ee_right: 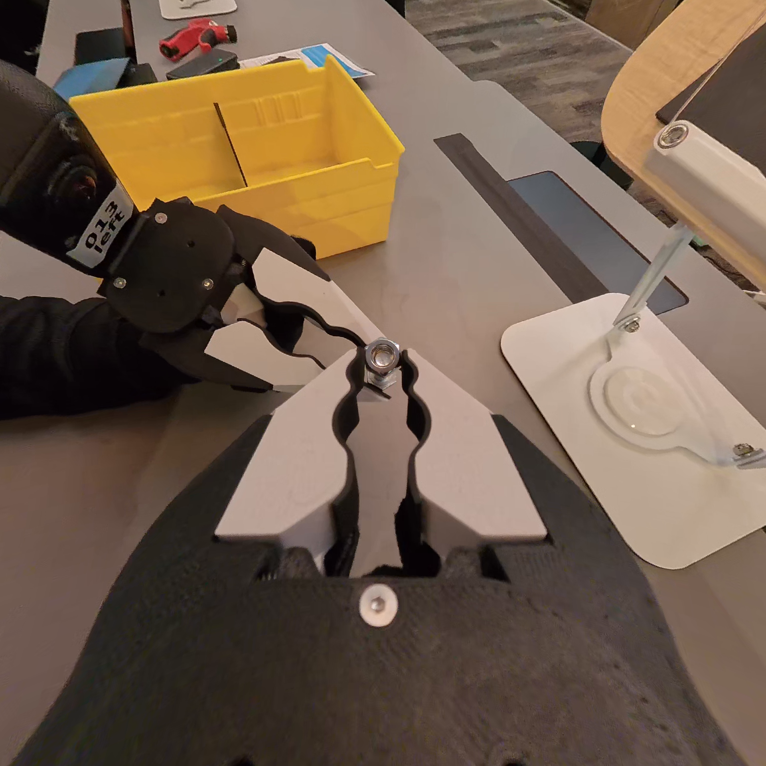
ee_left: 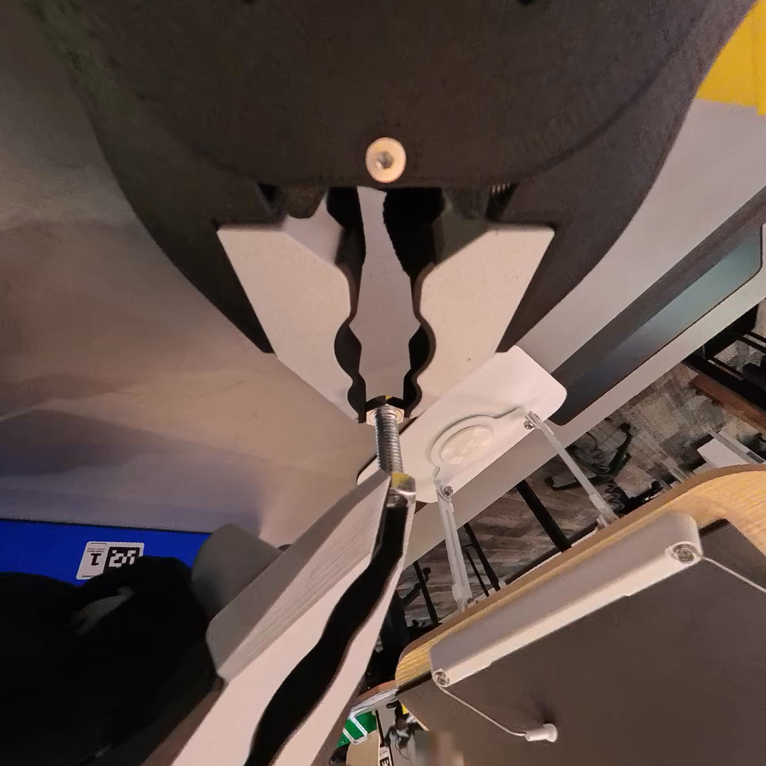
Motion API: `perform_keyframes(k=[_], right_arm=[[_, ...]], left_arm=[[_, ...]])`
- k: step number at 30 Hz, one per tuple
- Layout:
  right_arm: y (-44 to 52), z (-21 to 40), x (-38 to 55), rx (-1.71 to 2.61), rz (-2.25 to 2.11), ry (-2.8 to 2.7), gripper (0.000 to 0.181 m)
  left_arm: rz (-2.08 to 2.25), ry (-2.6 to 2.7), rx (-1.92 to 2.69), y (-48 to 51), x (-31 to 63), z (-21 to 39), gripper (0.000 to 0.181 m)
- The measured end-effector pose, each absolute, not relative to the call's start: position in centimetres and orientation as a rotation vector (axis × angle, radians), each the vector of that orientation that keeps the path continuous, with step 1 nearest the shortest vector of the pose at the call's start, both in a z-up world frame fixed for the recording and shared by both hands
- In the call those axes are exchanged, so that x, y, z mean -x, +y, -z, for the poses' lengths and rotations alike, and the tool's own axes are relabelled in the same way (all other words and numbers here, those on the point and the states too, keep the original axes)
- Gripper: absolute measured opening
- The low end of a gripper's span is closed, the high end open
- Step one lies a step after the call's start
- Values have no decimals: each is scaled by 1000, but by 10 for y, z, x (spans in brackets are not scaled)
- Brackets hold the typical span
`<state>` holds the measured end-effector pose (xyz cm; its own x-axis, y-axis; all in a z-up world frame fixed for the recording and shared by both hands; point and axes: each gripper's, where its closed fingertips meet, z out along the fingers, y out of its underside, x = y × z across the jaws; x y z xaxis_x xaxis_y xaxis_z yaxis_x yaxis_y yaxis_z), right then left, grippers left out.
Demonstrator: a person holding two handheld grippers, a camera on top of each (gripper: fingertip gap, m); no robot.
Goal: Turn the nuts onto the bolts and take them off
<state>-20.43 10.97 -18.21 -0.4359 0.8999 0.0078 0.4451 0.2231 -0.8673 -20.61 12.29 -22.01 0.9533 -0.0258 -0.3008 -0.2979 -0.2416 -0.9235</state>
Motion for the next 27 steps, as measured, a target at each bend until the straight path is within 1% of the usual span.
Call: perform_keyframes(k=[13, 20, 24, 27], right_arm=[[109, 180, 204, 1225, -1160, -1972, 17], [109, 179, 205, 1221, -1166, -1965, 23], [108, 178, 204, 1208, -1185, -1971, 32], [106, 179, 202, 1199, -1195, -1989, 32]], left_arm=[[-246, 239, 1794, 123, 205, 219, 15], [-235, 231, 1789, 123, 205, 218, 15], [-215, 222, 1785, 122, 205, 218, 15], [-197, 208, 1782, 122, 207, 217, 15]])
